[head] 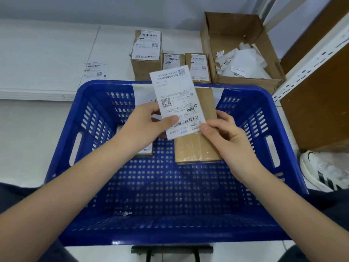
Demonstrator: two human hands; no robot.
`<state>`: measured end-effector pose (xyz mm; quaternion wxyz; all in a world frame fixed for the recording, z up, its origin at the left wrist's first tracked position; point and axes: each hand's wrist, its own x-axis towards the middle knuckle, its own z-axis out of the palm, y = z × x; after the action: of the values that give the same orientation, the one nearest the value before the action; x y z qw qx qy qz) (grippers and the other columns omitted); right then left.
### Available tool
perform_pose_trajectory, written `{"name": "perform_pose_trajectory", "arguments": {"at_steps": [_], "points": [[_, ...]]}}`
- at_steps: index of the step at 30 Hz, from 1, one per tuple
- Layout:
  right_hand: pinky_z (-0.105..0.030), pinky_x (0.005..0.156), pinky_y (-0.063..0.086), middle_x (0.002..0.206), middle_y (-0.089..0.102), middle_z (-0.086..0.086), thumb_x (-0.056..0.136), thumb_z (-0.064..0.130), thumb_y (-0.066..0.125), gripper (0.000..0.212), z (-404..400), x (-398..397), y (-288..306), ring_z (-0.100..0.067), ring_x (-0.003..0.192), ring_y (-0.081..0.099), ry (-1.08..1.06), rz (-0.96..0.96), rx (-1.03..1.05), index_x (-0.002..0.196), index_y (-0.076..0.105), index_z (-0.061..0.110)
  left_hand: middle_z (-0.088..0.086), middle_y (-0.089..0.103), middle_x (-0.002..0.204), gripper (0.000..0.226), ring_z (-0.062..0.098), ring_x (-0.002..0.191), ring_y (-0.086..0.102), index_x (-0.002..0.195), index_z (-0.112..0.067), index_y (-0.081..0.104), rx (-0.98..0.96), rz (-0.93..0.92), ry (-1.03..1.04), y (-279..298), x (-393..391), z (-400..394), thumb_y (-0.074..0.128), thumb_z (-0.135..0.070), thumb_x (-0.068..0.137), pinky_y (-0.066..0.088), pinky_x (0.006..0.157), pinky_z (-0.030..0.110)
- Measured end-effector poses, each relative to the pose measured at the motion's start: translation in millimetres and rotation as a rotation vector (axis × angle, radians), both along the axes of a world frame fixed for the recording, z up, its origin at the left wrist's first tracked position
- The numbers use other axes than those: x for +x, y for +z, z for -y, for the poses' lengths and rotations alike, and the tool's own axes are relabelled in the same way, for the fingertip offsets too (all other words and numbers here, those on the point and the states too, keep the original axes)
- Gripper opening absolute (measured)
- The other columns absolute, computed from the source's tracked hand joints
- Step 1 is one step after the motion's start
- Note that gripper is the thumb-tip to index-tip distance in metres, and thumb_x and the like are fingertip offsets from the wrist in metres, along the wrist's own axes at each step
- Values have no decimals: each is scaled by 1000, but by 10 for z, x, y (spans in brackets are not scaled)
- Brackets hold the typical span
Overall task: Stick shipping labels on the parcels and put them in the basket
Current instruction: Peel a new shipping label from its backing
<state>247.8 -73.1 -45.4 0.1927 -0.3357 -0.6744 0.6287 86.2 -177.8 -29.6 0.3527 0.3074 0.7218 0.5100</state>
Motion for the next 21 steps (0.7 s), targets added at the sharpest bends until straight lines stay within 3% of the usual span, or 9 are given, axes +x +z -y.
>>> {"name": "perform_pose_trajectory", "arguments": {"at_steps": [4, 9, 15, 21], "points": [[-1, 79, 39, 135, 41, 13, 88, 19, 62, 15, -2, -1, 20, 19, 109, 44, 25, -14, 2, 92, 71, 30, -11, 68, 110, 21, 5, 91, 67, 112, -20, 67, 0, 14, 28, 20, -70, 17, 61, -15, 93, 56, 67, 17], [0, 79, 39, 137, 41, 11, 87, 20, 63, 14, 0, 7, 29, 12, 121, 41, 37, -14, 1, 91, 72, 30, -15, 67, 107, 18, 1, 90, 66, 107, -24, 66, 10, -7, 19, 44, -63, 22, 62, -15, 92, 55, 64, 15], [-1, 81, 40, 139, 40, 9, 78, 36, 61, 16, 10, 11, 40, 1, 131, 36, 76, 0, 71, 90, 71, 32, -17, 67, 103, 16, -1, 86, 67, 103, -24, 67, 16, -5, 19, 27, -68, 24, 63, -14, 91, 53, 60, 13], [0, 82, 38, 138, 40, 5, 89, 19, 61, 14, 15, 14, 40, -1, 130, 37, 81, 9, 98, 89, 70, 30, -8, 67, 104, 22, 4, 84, 67, 107, -14, 61, -32, -68, 73, -33, -46, 0, 69, -20, 87, 54, 61, 16]]}}
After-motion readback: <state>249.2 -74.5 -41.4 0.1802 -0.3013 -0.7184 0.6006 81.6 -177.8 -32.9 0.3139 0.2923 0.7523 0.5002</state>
